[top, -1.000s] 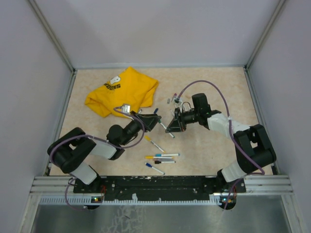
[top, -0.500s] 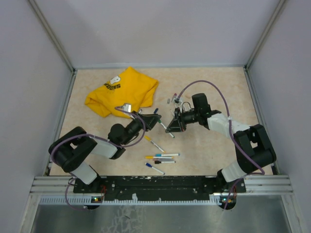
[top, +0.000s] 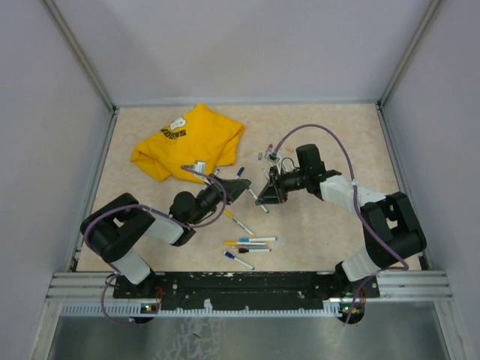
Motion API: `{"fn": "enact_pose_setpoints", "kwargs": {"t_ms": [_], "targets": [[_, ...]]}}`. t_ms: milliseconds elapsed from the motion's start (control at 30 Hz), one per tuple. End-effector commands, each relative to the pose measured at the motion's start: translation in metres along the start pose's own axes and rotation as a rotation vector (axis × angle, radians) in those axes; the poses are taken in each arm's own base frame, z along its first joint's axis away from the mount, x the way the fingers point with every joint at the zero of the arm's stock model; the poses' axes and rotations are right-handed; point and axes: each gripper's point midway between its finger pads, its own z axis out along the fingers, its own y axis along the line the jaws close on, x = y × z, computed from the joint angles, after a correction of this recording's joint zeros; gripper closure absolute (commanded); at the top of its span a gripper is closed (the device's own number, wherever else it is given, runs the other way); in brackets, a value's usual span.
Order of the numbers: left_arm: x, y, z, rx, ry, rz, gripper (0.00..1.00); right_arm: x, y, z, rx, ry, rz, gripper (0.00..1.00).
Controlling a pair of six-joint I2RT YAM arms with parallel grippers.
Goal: Open the pen caps
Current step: Open the pen cap from the pen.
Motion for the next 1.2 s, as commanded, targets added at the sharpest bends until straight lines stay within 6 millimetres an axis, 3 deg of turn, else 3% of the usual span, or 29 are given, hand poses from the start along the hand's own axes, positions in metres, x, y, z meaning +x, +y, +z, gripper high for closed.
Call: {"fn": "enact_pose_setpoints", "kwargs": {"t_ms": [0,233,833,1167], "targets": [[-0.010,-0.021,0.002,0.081,-0.031,0.021,1.00,-0.025,0.002,-0.005,0.003,-0.045,-0.079,1.00],[-0.014,-0.033,-0.003,0.140,-0.047,0.035,1.00,-0.025,0.005,-0.005,-0.014,-0.046,-0.081,0.99],[-0.018,-0.047,-0.016,0.217,-0.071,0.062,1.00,-0.018,0.013,0.001,-0.047,-0.011,-0.091,0.57],[-0.017,-0.048,-0.018,0.228,-0.068,0.066,1.00,-0.017,0.014,0.002,-0.054,-0.011,-0.086,0.44]]}}
